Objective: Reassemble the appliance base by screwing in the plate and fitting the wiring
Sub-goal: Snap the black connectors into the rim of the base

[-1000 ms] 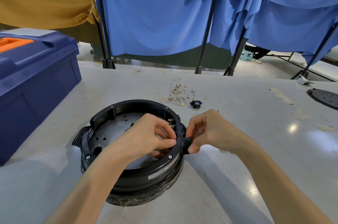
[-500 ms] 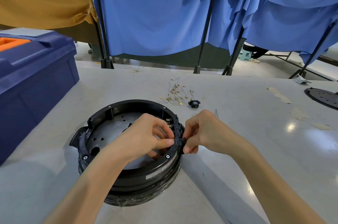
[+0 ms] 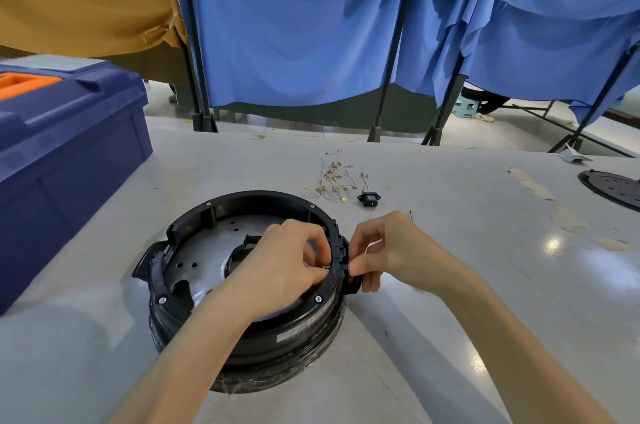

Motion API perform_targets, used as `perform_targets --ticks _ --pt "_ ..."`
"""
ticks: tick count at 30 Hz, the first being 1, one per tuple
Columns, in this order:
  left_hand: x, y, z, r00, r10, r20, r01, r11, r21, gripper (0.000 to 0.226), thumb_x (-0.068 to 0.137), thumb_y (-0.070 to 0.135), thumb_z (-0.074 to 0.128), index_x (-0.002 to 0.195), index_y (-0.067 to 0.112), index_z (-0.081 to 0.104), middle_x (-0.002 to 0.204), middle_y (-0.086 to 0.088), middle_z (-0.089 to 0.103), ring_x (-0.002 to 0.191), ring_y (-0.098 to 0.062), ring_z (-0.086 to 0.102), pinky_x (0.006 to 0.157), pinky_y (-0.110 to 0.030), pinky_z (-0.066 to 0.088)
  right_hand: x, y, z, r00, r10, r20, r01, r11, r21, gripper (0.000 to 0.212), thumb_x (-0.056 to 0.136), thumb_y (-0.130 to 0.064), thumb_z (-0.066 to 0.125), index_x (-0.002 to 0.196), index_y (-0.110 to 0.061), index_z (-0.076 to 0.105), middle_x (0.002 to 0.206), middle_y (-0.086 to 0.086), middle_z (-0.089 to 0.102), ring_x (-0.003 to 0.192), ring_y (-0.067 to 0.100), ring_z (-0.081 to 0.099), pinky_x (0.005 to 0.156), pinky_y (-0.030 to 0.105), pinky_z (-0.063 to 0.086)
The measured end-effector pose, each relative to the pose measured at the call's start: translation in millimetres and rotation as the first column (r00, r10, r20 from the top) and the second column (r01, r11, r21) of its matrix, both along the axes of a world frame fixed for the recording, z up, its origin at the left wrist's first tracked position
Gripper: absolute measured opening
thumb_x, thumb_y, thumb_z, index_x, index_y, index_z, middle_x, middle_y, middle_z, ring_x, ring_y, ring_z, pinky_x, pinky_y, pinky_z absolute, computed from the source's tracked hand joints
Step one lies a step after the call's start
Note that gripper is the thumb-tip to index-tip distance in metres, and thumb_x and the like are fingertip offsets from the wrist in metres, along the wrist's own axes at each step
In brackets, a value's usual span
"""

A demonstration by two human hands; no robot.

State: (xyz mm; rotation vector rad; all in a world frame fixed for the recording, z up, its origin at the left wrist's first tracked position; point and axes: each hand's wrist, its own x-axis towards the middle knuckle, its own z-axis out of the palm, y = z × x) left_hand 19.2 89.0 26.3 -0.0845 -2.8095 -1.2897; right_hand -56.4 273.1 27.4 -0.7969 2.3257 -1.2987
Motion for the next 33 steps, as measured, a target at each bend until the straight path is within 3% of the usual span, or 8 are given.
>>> perform_targets --ticks 3,9,12,16,21,25,28,33 --pt "2 4 0 0.999 0.005 -0.031 -0.008 0.997 -0.077 0.021 0.080 0.012 0.071 0.076 0.026 0.056 0.067 0.001 0.069 0.062 -0.009 0.064 0.067 -0.031 0.054 -1 -3 -3 1.000 -0.005 -0.026 0.005 1.000 0.021 0.016 0.078 0.000 0.076 0.076 -0.005 0.061 0.059 -0.001 0.065 0.051 0.025 0.065 0.055 0.031 0.054" --pt "5 9 2 0.999 0.028 -0.035 -0.033 0.986 -0.162 0.019 0.082 0.010 0.066 0.084 0.025 0.054 0.079 0.000 0.066 0.077 -0.017 0.064 0.075 -0.038 0.053 0 -6 -5 0.997 0.028 -0.072 -0.019 0.993 0.116 0.015 0.085 -0.004 0.069 0.080 -0.009 0.056 0.071 0.017 0.066 0.051 0.023 0.064 0.051 0.028 0.051" --pt "5 10 3 0.999 0.033 -0.029 -0.038 0.983 -0.181 0.020 0.082 0.012 0.066 0.084 0.026 0.052 0.084 -0.001 0.064 0.081 -0.019 0.062 0.076 -0.041 0.052 -1 -9 -10 0.995 0.051 -0.085 -0.039 0.989 0.142 0.015 0.090 -0.007 0.064 0.083 -0.011 0.051 0.079 0.016 0.064 0.051 0.026 0.063 0.049 0.031 0.051" --pt "5 11 2 0.999 0.041 -0.025 -0.045 0.980 -0.193 0.022 0.082 0.013 0.067 0.080 0.028 0.051 0.080 0.000 0.064 0.077 -0.018 0.062 0.075 -0.042 0.053 -3 -7 -19 0.993 0.057 -0.106 -0.026 0.962 0.272 0.025 0.093 -0.030 0.063 0.082 -0.018 0.044 0.070 0.010 0.064 0.046 0.025 0.062 0.045 0.023 0.046" --pt "4 9 2 0.999 0.040 -0.025 -0.044 0.978 -0.205 0.022 0.082 0.014 0.066 0.078 0.029 0.051 0.075 0.003 0.066 0.073 -0.014 0.062 0.074 -0.041 0.054 -4 -6 -19 0.991 0.028 -0.133 0.012 0.957 0.291 0.035 0.085 -0.040 0.071 0.076 -0.016 0.047 0.045 -0.004 0.057 0.036 0.012 0.053 0.040 0.012 0.034" --pt "4 6 5 0.999 0.023 -0.029 -0.029 0.974 -0.227 0.018 0.080 0.019 0.067 0.078 0.030 0.053 0.071 0.006 0.068 0.069 -0.008 0.058 0.076 -0.039 0.053 -2 -2 -9 0.996 0.009 -0.093 0.017 0.963 0.269 0.038 0.080 -0.042 0.076 0.077 -0.011 0.052 0.057 0.003 0.064 0.045 0.018 0.060 0.042 0.021 0.041" --pt "4 0 8 0.999 0.033 -0.034 -0.041 0.962 -0.270 0.016 0.076 0.024 0.071 0.078 0.028 0.055 0.073 0.011 0.067 0.081 -0.008 0.058 0.080 -0.037 0.051 4 -1 5 0.995 -0.020 -0.095 0.044 0.964 0.264 0.041 0.076 -0.043 0.079 0.080 -0.012 0.053 0.061 0.003 0.064 0.046 0.019 0.060 0.041 0.022 0.040" --pt "0 -16 12 0.992 0.122 -0.034 -0.127 0.950 -0.284 0.031 0.063 0.027 0.085 0.074 0.027 0.057 0.069 0.012 0.065 0.075 -0.002 0.054 0.070 -0.030 0.050 30 -17 19 0.991 0.009 -0.137 0.033 0.953 0.300 0.060 0.062 -0.067 0.074 0.091 -0.027 0.040 0.064 0.001 0.064 0.033 0.014 0.053 0.034 0.022 0.037"
